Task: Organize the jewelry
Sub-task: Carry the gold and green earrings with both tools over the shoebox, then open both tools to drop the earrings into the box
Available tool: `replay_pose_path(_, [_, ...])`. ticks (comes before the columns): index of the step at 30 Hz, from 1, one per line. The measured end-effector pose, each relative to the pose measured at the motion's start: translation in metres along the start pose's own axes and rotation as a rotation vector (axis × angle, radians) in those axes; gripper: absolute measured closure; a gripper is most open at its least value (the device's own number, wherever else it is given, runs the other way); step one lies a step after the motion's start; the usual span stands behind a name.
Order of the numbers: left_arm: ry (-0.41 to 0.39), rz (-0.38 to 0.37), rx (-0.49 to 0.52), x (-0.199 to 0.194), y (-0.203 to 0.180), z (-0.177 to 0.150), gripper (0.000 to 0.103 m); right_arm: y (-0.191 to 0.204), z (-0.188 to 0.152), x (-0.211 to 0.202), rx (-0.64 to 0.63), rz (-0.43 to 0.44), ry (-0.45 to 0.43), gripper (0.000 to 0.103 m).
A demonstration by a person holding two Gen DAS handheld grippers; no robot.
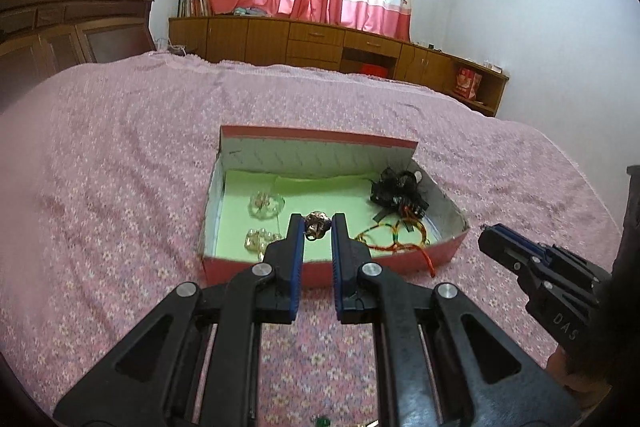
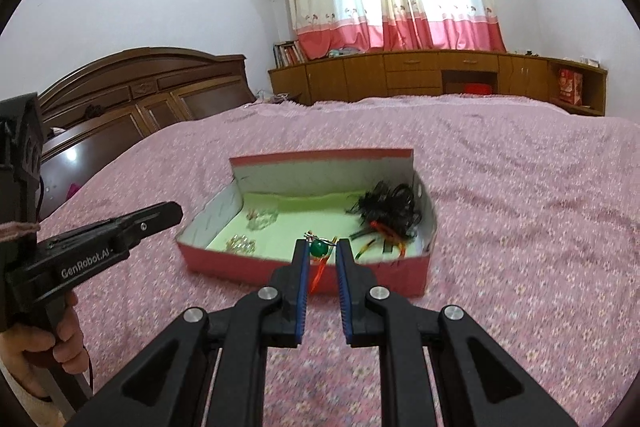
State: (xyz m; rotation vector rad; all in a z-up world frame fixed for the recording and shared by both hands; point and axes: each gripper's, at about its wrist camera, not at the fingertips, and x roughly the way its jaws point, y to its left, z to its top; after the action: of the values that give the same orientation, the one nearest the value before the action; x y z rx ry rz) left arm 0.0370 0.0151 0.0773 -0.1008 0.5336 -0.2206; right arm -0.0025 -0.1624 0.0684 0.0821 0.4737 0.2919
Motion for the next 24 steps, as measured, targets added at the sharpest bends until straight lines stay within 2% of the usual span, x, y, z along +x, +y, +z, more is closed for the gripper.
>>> replay_pose_path(8, [-0.028, 0.014, 0.012, 0.020, -0.002, 0.006, 0.098, -0.012, 0.011, 0.019, -0.005, -0.042, -0.029, 0.088])
replay_pose_path(13, [-0.023, 0.014, 0.009, 0.034, -0.001, 0.010, 0.098, -0.019, 0.015, 0.039, -0.011, -0.063, -0.013, 0.088])
replay_pose_path(18, [0.010, 0.026, 0.000, 0.049, 0.003, 0.011, 0.098, -0.027, 0.017, 0.058, -0.004, -0.070, 0.033, 0.088])
replay_pose_path(24, [0.093, 0.038, -0.004, 0.070, 0.007, 0.003, 0.098, -0.035, 0.013, 0.077, 0.010, -0.077, 0.107, 0.088])
